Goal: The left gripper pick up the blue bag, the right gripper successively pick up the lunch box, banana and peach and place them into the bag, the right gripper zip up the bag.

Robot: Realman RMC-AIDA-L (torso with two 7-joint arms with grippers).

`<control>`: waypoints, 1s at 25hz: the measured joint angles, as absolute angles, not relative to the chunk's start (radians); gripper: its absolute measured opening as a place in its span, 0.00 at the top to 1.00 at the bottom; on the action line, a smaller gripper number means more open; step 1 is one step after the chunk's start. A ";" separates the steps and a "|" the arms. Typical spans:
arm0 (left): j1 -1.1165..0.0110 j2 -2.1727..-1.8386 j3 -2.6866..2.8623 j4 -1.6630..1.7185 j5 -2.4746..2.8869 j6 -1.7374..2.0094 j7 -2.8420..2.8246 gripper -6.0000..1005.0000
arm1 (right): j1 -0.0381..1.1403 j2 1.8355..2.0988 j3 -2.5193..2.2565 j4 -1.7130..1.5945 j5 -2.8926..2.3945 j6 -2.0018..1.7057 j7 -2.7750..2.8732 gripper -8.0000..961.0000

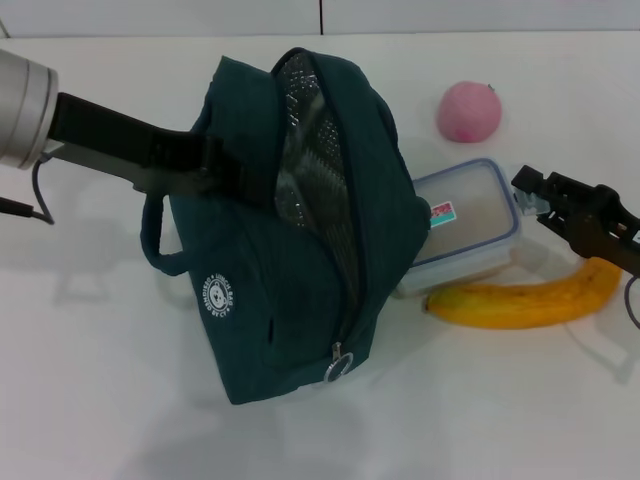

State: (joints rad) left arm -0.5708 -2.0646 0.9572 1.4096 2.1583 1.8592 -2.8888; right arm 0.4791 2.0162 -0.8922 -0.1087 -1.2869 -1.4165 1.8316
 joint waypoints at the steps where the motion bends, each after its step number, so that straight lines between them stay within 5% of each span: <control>1: -0.570 -2.065 0.957 1.410 2.158 1.859 -2.888 0.96 | 0.480 2.017 -0.893 -0.108 -1.287 -1.416 1.832 0.67; 18: -0.559 -2.065 0.957 1.411 2.155 1.861 -2.884 0.95 | 0.450 2.019 -0.894 -0.107 -1.268 -1.410 1.830 0.89; 25: -0.556 -2.064 0.952 1.416 2.151 1.861 -2.884 0.95 | 0.419 2.016 -0.893 -0.107 -1.198 -1.431 1.835 0.89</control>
